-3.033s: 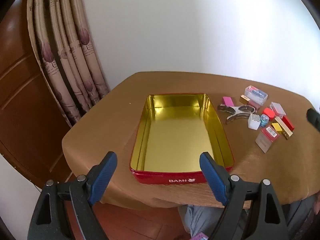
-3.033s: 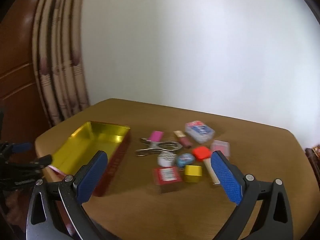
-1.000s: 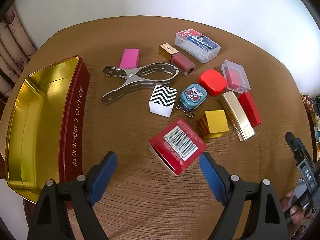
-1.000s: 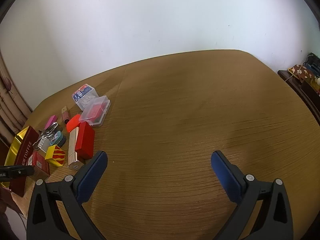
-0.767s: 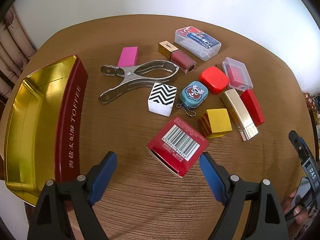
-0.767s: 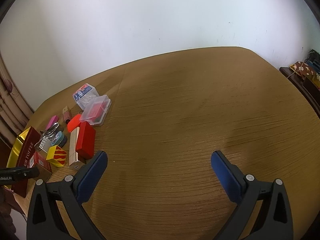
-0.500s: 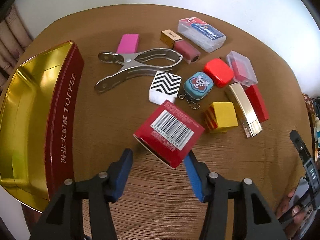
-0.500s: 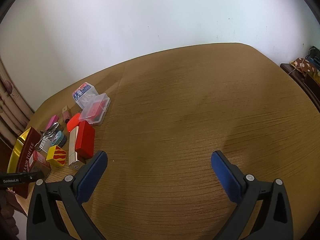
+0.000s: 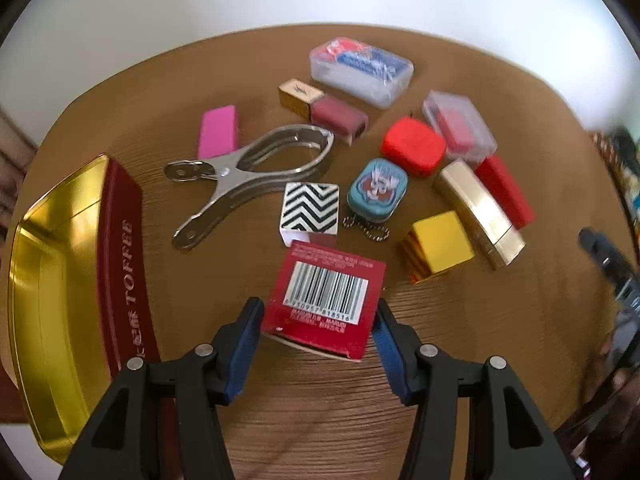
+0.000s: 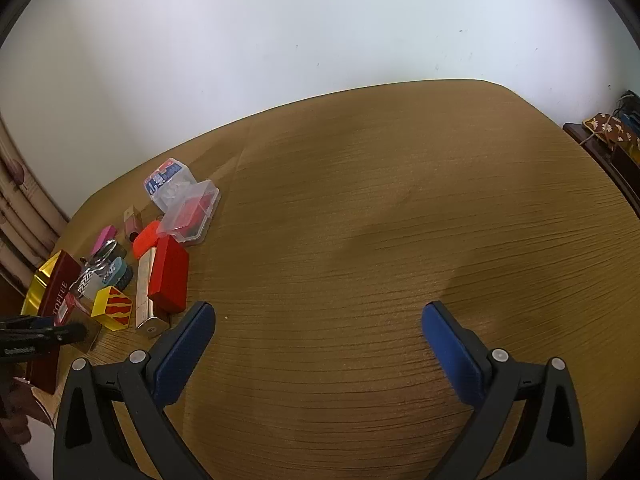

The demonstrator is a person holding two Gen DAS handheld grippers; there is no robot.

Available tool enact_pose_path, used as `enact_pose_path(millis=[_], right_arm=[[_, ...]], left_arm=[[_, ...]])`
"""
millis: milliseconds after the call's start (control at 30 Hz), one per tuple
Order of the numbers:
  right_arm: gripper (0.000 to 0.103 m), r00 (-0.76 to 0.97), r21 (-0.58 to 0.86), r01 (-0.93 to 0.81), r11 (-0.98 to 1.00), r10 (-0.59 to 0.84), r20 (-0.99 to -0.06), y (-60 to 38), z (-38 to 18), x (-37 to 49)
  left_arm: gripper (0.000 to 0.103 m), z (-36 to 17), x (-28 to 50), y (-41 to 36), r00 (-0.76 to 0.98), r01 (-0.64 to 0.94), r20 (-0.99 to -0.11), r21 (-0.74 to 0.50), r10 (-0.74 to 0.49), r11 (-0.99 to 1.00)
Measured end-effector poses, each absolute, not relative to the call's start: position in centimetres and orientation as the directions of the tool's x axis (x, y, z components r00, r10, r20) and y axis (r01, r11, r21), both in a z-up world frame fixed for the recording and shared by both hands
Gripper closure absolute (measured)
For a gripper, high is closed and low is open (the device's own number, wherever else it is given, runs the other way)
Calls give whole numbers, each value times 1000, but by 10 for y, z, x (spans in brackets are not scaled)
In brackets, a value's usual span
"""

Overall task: Organize rigid objects
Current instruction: 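Grasp the red barcode box with the left tool and lift, then carry the red barcode box into the tin with the left tool while the right tool grasps the red block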

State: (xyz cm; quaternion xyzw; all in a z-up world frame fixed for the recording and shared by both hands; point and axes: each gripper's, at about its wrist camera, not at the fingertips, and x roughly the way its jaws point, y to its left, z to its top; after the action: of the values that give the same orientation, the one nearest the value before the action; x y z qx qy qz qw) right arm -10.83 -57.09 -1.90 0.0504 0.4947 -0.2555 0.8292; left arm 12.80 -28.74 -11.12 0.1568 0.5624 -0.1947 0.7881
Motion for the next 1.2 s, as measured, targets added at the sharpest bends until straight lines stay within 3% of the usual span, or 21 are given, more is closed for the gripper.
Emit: enact_pose_path(millis=[133, 200, 433, 600, 667, 733, 967, 1000, 1100, 1200], right_arm=[[0, 369, -169, 473, 865, -369, -853, -573, -21, -108], [0, 362, -171, 473, 864, -368, -856, -573, -22, -107], [0, 366, -180, 456, 871, -368, -855, -569, -21, -106], [1, 413, -92, 287, 954, -210, -886, -538, -23, -94], [6, 422, -44, 212, 976, -132, -897, -523, -26, -89], [26, 423, -28, 169, 985, -98, -901, -513, -27, -82], [34, 391, -58, 139, 989, -109, -914, -509, -29, -46], [39, 375, -82, 131, 988, -126, -918, -507, -31, -39], [67, 310, -99, 108, 989, -128, -942, -504, -46, -23], [69, 276, -101, 117, 988, -130, -952, -506, -56, -15]], left_arm=[[47, -121, 137, -295, 291, 497, -949, 41, -122, 867], [57, -127, 142, -298, 287, 493, -949, 32, -128, 870], [57, -125, 124, -288, 300, 462, -940, -5, -161, 887], [57, -121, 105, -277, 263, 434, -939, -89, -221, 896], [57, -119, 98, -274, 255, 433, -936, -112, -241, 894], [57, -116, 90, -273, 264, 437, -936, -101, -235, 894], [56, -104, 74, -276, 266, 464, -926, -122, -269, 877], [56, -102, 71, -274, 268, 465, -925, -121, -270, 877], [56, -96, 66, -266, 268, 467, -921, -132, -282, 874], [56, -95, 68, -267, 264, 469, -920, -140, -290, 872]])
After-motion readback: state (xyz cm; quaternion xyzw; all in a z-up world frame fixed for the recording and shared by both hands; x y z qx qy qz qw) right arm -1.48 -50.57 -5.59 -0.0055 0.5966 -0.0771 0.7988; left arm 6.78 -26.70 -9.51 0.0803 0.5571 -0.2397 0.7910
